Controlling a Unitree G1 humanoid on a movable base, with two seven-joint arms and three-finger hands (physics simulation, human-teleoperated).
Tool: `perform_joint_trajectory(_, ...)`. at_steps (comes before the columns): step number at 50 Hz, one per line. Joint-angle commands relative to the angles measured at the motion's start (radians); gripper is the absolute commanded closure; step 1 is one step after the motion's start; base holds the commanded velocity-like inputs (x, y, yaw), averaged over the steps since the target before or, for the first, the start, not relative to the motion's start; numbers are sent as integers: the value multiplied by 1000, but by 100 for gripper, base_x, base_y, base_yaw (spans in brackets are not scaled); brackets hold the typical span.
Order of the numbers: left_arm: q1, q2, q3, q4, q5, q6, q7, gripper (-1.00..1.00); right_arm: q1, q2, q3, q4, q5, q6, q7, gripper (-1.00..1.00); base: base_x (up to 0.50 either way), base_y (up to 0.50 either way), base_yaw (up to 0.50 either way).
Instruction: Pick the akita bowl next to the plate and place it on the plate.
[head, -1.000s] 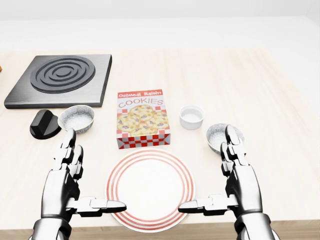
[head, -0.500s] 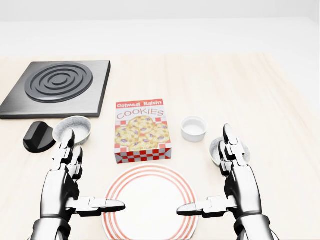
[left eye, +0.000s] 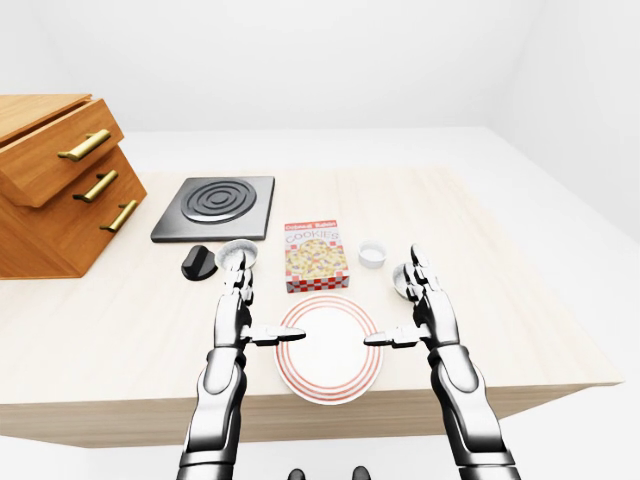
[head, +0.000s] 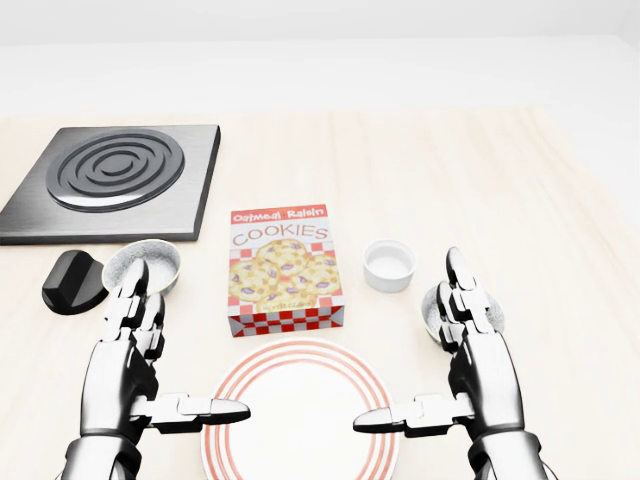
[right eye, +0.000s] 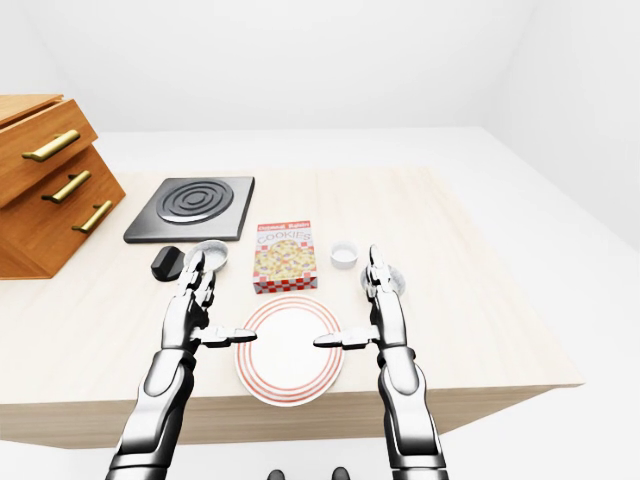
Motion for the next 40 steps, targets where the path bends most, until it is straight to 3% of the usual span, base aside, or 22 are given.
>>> perform_joint_trajectory(1, -2, 1, 2, 6, -1, -4, 0, -100, 2, 0, 1, -6, 0, 0, 0, -100, 0, 0, 0)
perform_joint_trajectory(2, -2, 1, 2, -2, -1, 4, 2, -100, 2, 0, 1, -3, -1, -2, 0, -100, 0, 0, 0)
perform_joint_trajectory(4, -4, 1, 4, 11, -2, -7, 1, -100, 2, 0, 0, -1, 0, -4, 0, -100, 0, 0, 0)
perform_joint_trajectory(9, -3, 2, 4, 7, -1, -4, 2, -100, 2, 0, 0, 1, 2, -7, 1, -100, 0, 0, 0)
perform_joint_trajectory(12, -3, 5, 7, -6, 0, 6, 4, -100, 0, 0, -2, 7, 3, -12, 0, -100, 0, 0, 0)
perform_joint_trajectory(15, -5, 13, 13, -36, 20, 23, 12, -100, 0, 0, -2, 3, 5, -8, 1, -100, 0, 0, 0)
perform_joint_trajectory(17, -18, 35, 24, -123, 52, 102, 15, -100, 2, 0, -2, 0, 6, -9, 2, -100, 0, 0, 0)
perform_joint_trajectory(18, -33, 49, 36, -160, 63, 130, 6, -100, 0, 0, -3, 6, 7, -12, 2, -100, 0, 0, 0)
perform_joint_trajectory(21, -48, 50, 58, -242, 66, 130, -3, -100, 0, 0, -3, 3, 8, -9, 2, -100, 0, 0, 0)
perform_joint_trajectory(22, -65, 72, 43, -309, 121, 130, -11, -100, 3, 0, -1, -17, 8, 7, 2, -100, 0, 0, 0)
perform_joint_trajectory(25, -117, 76, 56, -419, 146, 130, -41, -100, 5, 0, -1, -15, 8, 3, 2, -100, 0, 0, 0)
perform_joint_trajectory(28, -227, 103, 93, -550, 141, 130, -63, -100, 3, 0, -4, -18, 11, 6, 3, -100, 0, 0, 0)
perform_joint_trajectory(30, -354, 150, 136, -640, 117, 130, -69, -100, 1, -1, -5, -17, 13, 6, 4, -100, 0, 0, 0)
perform_joint_trajectory(31, -357, 154, 136, -641, 113, 130, -66, -100, 1, -1, -5, -17, 13, 6, 4, -100, 0, 0, 0)
perform_joint_trajectory(32, -562, 236, 198, -692, 91, 130, -62, -100, 1, -1, -6, -17, 15, 5, 6, -100, 0, 0, 0)
perform_joint_trajectory(33, -575, 250, 199, -692, 77, 130, -52, -100, 1, -1, -6, -17, 15, 5, 6, -100, 0, 0, 0)
perform_joint_trajectory(34, -689, 322, 223, -694, 59, 130, -60, -100, 0, -2, -7, -17, 16, 7, 6, -100, 0, 0, 0)
perform_joint_trajectory(35, -696, 332, 223, -692, 48, 130, -52, -100, 0, -1, -7, -17, 16, 7, 6, -100, 0, 0, 0)
perform_joint_trajectory(36, -817, 397, 258, -659, 25, 130, -50, -100, -2, -2, -8, -16, 16, 7, 6, -100, 0, 0, 0)
perform_joint_trajectory(38, -925, 476, 292, -606, -27, 130, -34, -100, -6, -3, -10, -7, 17, 3, 6, -100, 0, 0, 0)
perform_joint_trajectory(39, -927, 485, 291, -603, -43, 130, -23, -100, -6, -3, -10, -7, 17, 3, 6, -100, 0, 0, 0)
perform_joint_trajectory(40, -974, 546, 305, -559, -51, 130, -15, -100, -6, -3, -12, -8, 19, 4, 7, -100, 0, 0, 0)
